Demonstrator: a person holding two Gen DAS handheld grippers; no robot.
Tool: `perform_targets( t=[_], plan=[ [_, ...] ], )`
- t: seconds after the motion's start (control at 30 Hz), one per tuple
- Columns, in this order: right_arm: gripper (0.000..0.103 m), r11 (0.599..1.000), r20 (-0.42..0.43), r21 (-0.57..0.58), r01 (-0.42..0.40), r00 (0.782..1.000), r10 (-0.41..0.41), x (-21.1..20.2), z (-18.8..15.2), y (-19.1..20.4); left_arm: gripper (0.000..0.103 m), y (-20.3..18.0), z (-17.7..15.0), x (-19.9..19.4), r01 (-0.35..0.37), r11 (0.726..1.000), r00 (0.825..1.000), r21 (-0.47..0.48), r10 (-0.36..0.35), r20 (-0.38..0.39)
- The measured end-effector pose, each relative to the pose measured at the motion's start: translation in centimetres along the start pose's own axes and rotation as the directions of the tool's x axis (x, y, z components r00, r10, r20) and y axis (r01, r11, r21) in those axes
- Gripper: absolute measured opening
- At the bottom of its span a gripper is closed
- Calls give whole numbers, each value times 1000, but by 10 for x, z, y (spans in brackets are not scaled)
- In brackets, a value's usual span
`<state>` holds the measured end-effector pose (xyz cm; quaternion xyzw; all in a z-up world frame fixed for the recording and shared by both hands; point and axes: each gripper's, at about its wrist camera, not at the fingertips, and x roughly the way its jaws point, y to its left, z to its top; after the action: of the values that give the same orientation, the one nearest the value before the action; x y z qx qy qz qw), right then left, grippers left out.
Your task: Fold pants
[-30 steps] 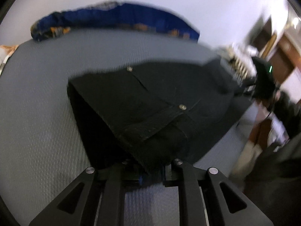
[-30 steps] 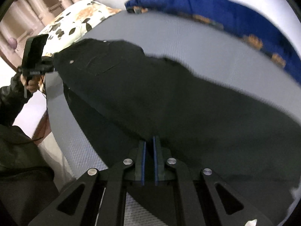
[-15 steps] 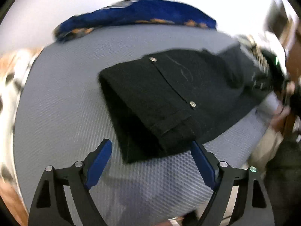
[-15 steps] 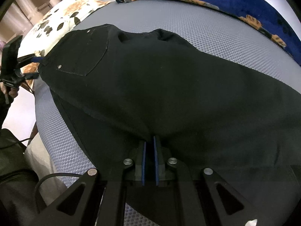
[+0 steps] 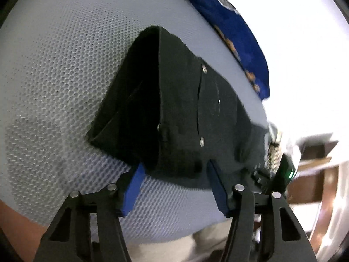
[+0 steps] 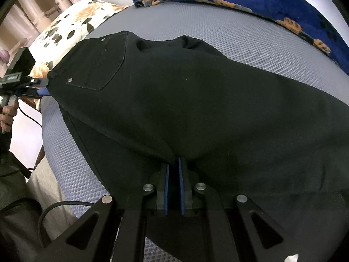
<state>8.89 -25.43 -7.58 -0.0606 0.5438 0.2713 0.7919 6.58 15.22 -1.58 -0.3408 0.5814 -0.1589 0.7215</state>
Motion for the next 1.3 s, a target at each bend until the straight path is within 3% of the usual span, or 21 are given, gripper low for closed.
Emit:
perform_targets(
  t=[0.03, 0.07, 0.17, 0.33, 0.47, 0.6, 0.73, 0.8, 0.83, 0.9, 1.1, 1.2, 1.3],
  plan=[
    [8, 1000, 1, 1, 1, 1000, -1, 0, 0, 0, 49, 0, 3, -1, 8, 1000, 1000, -14, -7, 17],
    [8, 1000, 2, 4, 2, 1000, -2, -1, 0, -1, 30, -2, 6, -3, 10, 1000, 999, -12, -10, 33],
    [8, 1000, 13, 25, -12, 1000, 12, -7, 0, -1, 20, -11, 13, -7, -52, 998, 998, 40, 50, 36],
    [8, 1000, 49, 4, -16, 999, 16, -33, -2, 14, 19, -27, 23, -14, -128, 968, 992, 214, 125, 26],
    [8, 997, 38, 0, -74, 997, 74, -41, -7, 31, 20, -24, 36, -11, -210, 911, 977, 355, 203, 57],
    [8, 995, -16, -17, -95, 995, 95, -23, -14, 52, 20, -2, 42, -12, -230, 890, 972, 392, 226, 57],
    [8, 996, -37, -3, -94, 995, 94, -9, -22, 57, 23, 13, 28, -6, -252, 852, 967, 460, 245, 76],
    [8, 993, -31, 32, -115, 993, 116, -9, -20, 51, 31, 16, 24, -6, -260, 850, 965, 458, 240, 102],
    [8, 991, -33, 48, -124, 992, 126, -8, -20, 49, 35, 16, 23, -6, -278, 847, 960, 454, 252, 118],
    [11, 990, -30, 60, -124, 992, 126, -7, -20, 49, 55, 13, 20, -5, -350, 823, 937, 447, 306, 170],
    [30, 977, 31, 145, -156, 988, 153, -28, -24, 44, 58, -7, 8, -24, -438, 793, 898, 423, 360, 254],
    [31, 965, 106, 201, -171, 983, 153, -57, -35, 29, 58, -22, -6, -47, -518, 737, 848, 435, 377, 372],
    [31, 947, 166, 285, -149, 981, 105, -82, -52, 2, 58, -57, -23, -43, -532, 663, 838, 527, 326, 437]
  ],
)
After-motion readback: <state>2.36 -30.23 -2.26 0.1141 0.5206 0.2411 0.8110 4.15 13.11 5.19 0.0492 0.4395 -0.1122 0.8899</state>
